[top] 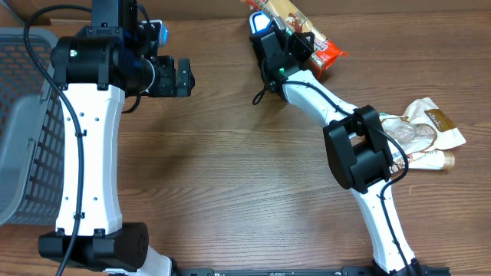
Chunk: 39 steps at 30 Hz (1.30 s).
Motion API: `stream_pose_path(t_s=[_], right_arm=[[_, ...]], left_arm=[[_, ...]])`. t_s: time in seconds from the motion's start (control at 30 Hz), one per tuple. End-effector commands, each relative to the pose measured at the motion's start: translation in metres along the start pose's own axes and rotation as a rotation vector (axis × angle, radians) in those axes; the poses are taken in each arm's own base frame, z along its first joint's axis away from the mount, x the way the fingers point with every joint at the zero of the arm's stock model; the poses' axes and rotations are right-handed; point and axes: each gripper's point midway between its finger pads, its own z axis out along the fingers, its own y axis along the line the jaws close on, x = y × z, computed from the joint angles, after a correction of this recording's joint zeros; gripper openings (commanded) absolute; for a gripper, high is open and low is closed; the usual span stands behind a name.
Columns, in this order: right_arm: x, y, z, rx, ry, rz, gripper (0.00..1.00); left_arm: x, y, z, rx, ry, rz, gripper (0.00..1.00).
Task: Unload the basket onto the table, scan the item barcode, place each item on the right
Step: 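Raise the spaghetti pack and hold its barcode before the scanner, then carry the spaghetti pack right and lay it on the pile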
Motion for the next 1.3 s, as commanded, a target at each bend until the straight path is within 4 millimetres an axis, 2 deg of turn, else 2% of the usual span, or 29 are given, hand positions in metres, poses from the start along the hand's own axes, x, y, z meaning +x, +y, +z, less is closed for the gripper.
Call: stream_pose_path(t_s=[0.0, 0.13, 0.23, 0.27, 0.4, 0.5, 0.6, 0.67, 0.77, 0.87, 0.93, 0.97, 1.07, 1.2, 1.27], right_arm=[[-0.009, -0.041, -0.008, 0.089, 0.005, 0.098, 0.04], [-0.013, -0.043, -0.024, 0.061, -0.009, 0.149, 0.03], [-0.015, -0.044, -0.046, -0.097, -0.039, 0.159, 0.03], [-0.015, -0.057, -0.064, -0.185, -0.056, 0.212, 0.04], [-0.009, -0.114, -0.101, -0.267, -0.074, 0.413, 0.04], [0.003, -0.157, -0.135, -0.342, -0.086, 0.569, 0.04], [0.032, -0.197, -0.161, -0.412, -0.042, 0.762, 0.04], [0.063, -0.218, -0.171, -0.446, 0.042, 0.914, 0.04], [0.116, -0.235, -0.174, -0.445, 0.227, 1.133, 0.04], [0.169, -0.242, -0.164, -0.354, 0.440, 1.332, 0.04], [0.205, -0.243, -0.156, -0.247, 0.599, 1.481, 0.04], [0.229, -0.241, -0.151, -0.161, 0.705, 1.583, 0.04], [0.260, -0.228, -0.139, -0.044, 0.854, 1.711, 0.04], [0.279, -0.194, -0.114, -0.014, 0.958, 1.771, 0.04], [0.287, -0.170, -0.099, -0.021, 0.998, 1.780, 0.04]], left_arm=[[0.000, -0.004, 0.001, 0.005, 0.001, 0.032, 1.00], [0.000, -0.004, 0.001, 0.005, 0.001, 0.033, 1.00], [0.000, -0.004, 0.001, 0.005, 0.001, 0.033, 1.00], [0.000, -0.004, 0.001, 0.005, 0.001, 0.033, 1.00], [0.000, -0.004, 0.001, 0.005, 0.001, 0.033, 1.00], [0.000, -0.004, 0.001, 0.005, 0.001, 0.033, 1.00], [0.000, -0.004, 0.001, 0.005, 0.001, 0.033, 1.00], [0.000, -0.004, 0.001, 0.005, 0.001, 0.033, 1.00], [0.000, -0.004, 0.001, 0.005, 0.001, 0.033, 1.00], [0.000, -0.004, 0.001, 0.005, 0.001, 0.033, 1.00], [0.000, -0.004, 0.001, 0.005, 0.001, 0.033, 1.00], [0.000, -0.004, 0.001, 0.005, 0.001, 0.033, 1.00], [0.000, -0.004, 0.001, 0.005, 0.001, 0.033, 0.99], [0.000, -0.004, 0.001, 0.005, 0.001, 0.033, 0.99], [0.000, -0.004, 0.001, 0.005, 0.001, 0.033, 1.00]])
